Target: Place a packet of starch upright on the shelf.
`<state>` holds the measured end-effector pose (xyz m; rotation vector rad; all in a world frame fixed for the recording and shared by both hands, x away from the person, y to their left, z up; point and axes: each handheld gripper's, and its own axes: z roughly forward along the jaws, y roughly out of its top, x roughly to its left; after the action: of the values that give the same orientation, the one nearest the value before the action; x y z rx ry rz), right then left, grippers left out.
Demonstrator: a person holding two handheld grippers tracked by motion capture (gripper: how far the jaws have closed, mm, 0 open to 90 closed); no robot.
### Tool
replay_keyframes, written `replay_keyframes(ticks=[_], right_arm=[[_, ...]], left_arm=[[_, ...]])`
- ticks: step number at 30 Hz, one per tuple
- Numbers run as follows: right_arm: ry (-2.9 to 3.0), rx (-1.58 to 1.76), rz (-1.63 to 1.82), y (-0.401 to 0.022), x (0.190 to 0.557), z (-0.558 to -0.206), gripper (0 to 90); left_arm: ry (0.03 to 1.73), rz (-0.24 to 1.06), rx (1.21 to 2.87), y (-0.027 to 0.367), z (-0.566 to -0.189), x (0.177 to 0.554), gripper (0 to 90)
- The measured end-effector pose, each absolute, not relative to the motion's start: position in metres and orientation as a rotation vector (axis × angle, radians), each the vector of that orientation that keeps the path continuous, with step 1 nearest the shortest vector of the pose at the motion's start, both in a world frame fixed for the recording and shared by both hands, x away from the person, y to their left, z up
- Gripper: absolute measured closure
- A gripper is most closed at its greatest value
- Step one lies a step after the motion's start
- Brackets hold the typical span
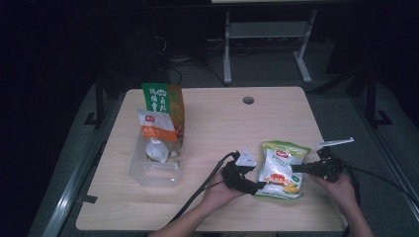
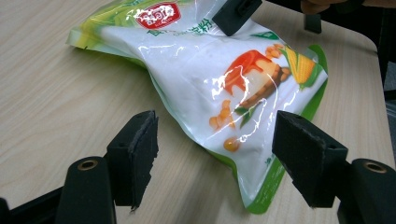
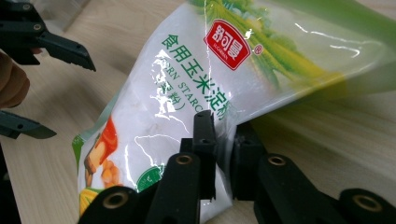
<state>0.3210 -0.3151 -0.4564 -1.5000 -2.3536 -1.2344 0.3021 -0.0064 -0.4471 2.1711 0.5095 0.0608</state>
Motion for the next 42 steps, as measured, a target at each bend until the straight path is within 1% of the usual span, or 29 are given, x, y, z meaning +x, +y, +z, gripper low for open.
replay_keyframes(ticks=[5,7,10,13,20,22,23,27,30,33,36,38,42], right_arm=[[-2.398,-1.493,-1.246,-0.312,0.317,-0.453,85.1],[-2.409,-1.492,-1.259,-0.312,0.315,-0.451,85.5],[-2.434,-1.481,-1.291,-0.311,0.310,-0.444,86.3],[-2.454,-1.457,-1.341,-0.310,0.305,-0.438,86.5],[-2.502,-1.383,-1.440,-0.306,0.296,-0.423,87.2],[-2.501,-1.350,-1.479,-0.304,0.294,-0.420,87.3],[-2.506,-1.335,-1.496,-0.303,0.293,-0.418,87.4],[-2.551,-1.307,-1.519,-0.297,0.290,-0.413,87.7],[-2.549,-1.300,-1.556,-0.294,0.289,-0.410,87.7],[-2.541,-1.283,-1.631,-0.291,0.287,-0.403,87.8],[-2.571,-1.256,-1.693,-0.286,0.286,-0.396,87.6],[-2.602,-1.236,-1.714,-0.283,0.285,-0.393,87.5],[-2.612,-1.224,-1.675,-0.282,0.287,-0.400,87.0]], left_arm=[[0.528,0.026,2.175,-0.009,-0.450,0.307,29.2],[0.537,-0.017,2.161,-0.011,-0.450,0.309,26.9],[0.529,-0.021,2.160,-0.013,-0.451,0.309,26.9],[0.551,-0.070,2.154,-0.015,-0.452,0.313,25.8],[0.571,-0.125,2.125,-0.017,-0.451,0.322,26.7],[0.549,-0.153,2.113,-0.019,-0.451,0.324,33.5],[0.557,-0.164,2.111,-0.021,-0.450,0.324,33.4],[0.553,-0.178,2.099,-0.022,-0.446,0.325,43.5],[0.545,-0.169,2.070,-0.016,-0.441,0.327,59.6],[0.528,-0.100,2.060,-0.014,-0.434,0.326,67.8],[0.496,0.000,2.073,-0.012,-0.425,0.325,71.7],[0.472,0.064,2.088,-0.011,-0.421,0.324,72.6],[0.425,0.141,2.123,-0.010,-0.425,0.318,74.3]])
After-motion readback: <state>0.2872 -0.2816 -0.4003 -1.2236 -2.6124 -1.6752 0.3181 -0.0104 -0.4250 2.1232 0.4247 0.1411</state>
